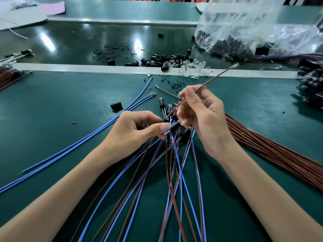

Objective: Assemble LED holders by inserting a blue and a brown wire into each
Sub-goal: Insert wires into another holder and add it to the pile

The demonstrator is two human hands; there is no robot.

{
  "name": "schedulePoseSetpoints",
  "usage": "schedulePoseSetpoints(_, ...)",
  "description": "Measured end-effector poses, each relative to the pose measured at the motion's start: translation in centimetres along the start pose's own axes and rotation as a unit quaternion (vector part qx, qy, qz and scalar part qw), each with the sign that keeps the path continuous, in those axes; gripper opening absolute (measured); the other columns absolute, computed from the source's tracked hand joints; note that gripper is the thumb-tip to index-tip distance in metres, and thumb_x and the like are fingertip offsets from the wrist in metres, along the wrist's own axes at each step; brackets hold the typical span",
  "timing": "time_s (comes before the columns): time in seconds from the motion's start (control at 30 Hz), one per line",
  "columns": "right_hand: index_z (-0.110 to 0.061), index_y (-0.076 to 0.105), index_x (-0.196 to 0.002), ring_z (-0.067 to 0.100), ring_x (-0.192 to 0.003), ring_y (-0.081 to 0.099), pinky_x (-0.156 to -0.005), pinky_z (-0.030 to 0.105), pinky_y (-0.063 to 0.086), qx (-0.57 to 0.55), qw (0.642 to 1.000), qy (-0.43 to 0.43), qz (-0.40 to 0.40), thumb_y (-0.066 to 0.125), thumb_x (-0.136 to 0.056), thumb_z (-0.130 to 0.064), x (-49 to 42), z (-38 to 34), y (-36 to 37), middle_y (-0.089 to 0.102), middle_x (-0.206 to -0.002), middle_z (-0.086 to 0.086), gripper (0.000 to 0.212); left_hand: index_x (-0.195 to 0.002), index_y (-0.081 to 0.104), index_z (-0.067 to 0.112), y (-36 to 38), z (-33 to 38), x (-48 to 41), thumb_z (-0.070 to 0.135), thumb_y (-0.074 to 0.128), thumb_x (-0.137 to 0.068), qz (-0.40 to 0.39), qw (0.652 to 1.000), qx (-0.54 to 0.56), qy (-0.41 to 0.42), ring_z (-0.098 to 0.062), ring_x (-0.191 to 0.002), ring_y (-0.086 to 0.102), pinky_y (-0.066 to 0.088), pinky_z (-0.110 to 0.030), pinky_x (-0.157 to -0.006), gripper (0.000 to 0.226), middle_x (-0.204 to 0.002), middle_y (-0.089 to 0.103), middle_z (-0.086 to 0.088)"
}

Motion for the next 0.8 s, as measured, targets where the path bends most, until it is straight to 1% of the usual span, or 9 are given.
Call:
schedulePoseSetpoints(0.07,-0.013,0.059,-0.08,0.008,-0.045,0.048,-0.045,0.016,0.039,0.038,0.999,-0.019,0.007,0.058,-0.084,-0.033,0.1,0.0,-0.1,0.059,-0.057,-0.003,0.02,-0.08,0.072,0.031,0.0,0.0,0.0,0.051,0.067,-0.071,0.003,1.0,-0.001,0.005,-0.043,-0.056,0.052,0.042,-0.057,-0.057,0.023,-0.067,0.071,0.005)
schedulePoseSetpoints(0.17,-0.008,0.066,-0.076,0.006,-0.046,0.049,-0.046,0.016,0.04,0.156,0.987,-0.016,-0.048,0.067,-0.084,-0.021,0.4,0.4,0.7,0.058,-0.054,-0.004,0.016,-0.082,0.072,0.028,0.0,-0.2,0.0,0.048,0.069,-0.07,-0.001,1.0,0.008,0.007,-0.049,-0.065,0.058,0.046,-0.063,-0.066,0.023,-0.071,0.072,0.0)
schedulePoseSetpoints(0.27,-0.011,0.063,-0.084,0.008,-0.045,0.05,-0.045,0.018,0.041,0.106,0.994,-0.017,-0.035,0.066,-0.086,-0.022,0.5,0.3,0.8,0.061,-0.056,-0.003,0.011,-0.085,0.07,0.026,0.0,-0.6,0.0,0.051,0.068,-0.07,-0.004,1.0,0.005,0.002,-0.031,-0.065,0.064,0.05,-0.048,-0.068,0.029,-0.072,0.072,0.002)
schedulePoseSetpoints(0.33,-0.011,0.056,-0.083,0.011,-0.044,0.049,-0.043,0.02,0.039,0.053,0.998,-0.034,0.007,0.059,-0.091,-0.022,0.4,0.0,0.5,0.062,-0.057,0.0,0.014,-0.083,0.069,0.028,0.1,-0.8,0.0,0.053,0.068,-0.07,-0.008,1.0,-0.003,0.001,-0.024,-0.062,0.055,0.043,-0.039,-0.062,0.028,-0.069,0.071,0.006)
schedulePoseSetpoints(0.47,-0.016,0.06,-0.069,0.007,-0.043,0.046,-0.045,0.016,0.038,0.157,0.985,-0.071,-0.009,0.065,-0.088,-0.014,0.6,0.2,0.7,0.057,-0.051,-0.003,0.02,-0.079,0.068,0.024,0.0,-0.8,-0.1,0.05,0.073,-0.074,-0.006,1.0,-0.009,0.016,-0.02,-0.056,0.045,0.035,-0.029,-0.053,0.027,-0.067,0.069,0.006)
schedulePoseSetpoints(0.57,-0.016,0.069,-0.078,0.008,-0.047,0.052,-0.048,0.017,0.04,0.212,0.974,-0.068,-0.031,0.071,-0.084,-0.017,0.7,0.3,1.0,0.06,-0.054,0.002,0.006,-0.082,0.068,0.029,-0.2,-0.5,-0.2,0.037,0.067,-0.083,0.012,0.999,-0.025,0.024,-0.018,-0.051,0.04,0.035,-0.027,-0.048,0.008,-0.066,0.064,0.004)
schedulePoseSetpoints(0.63,-0.015,0.07,-0.084,0.007,-0.047,0.05,-0.048,0.018,0.039,0.196,0.978,-0.073,0.021,0.066,-0.086,-0.026,0.5,0.1,0.5,0.059,-0.053,-0.003,0.011,-0.085,0.065,0.03,-0.5,-0.7,-0.3,0.033,0.055,-0.088,0.06,0.995,-0.074,0.015,-0.03,-0.058,0.045,0.038,-0.036,-0.057,0.011,-0.067,0.061,0.0)
schedulePoseSetpoints(0.7,-0.016,0.069,-0.08,0.008,-0.046,0.047,-0.046,0.021,0.036,0.169,0.978,-0.072,0.095,0.058,-0.09,-0.031,0.1,-0.3,-0.5,0.058,-0.052,-0.005,0.021,-0.082,0.058,0.019,-1.0,-1.2,-0.6,0.036,0.042,-0.09,0.119,0.979,-0.164,0.006,-0.02,-0.061,0.045,0.031,-0.03,-0.061,0.024,-0.064,0.051,0.005)
schedulePoseSetpoints(0.8,-0.017,0.067,-0.071,0.01,-0.044,0.044,-0.046,0.021,0.035,0.155,0.969,-0.066,0.182,0.052,-0.097,-0.025,-0.2,-0.3,-1.6,0.056,-0.049,-0.005,0.03,-0.079,0.041,0.01,-2.4,-1.9,-0.7,0.04,0.045,-0.095,0.19,0.916,-0.353,-0.006,-0.021,-0.071,0.037,0.021,-0.026,-0.066,0.034,-0.07,0.04,0.002)
Point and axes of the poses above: each hand's wrist, its own x-axis away from the middle knuckle, its own y-axis out of the palm, z = x × y, the point moved 2 cm from there along -x, towards the middle knuckle
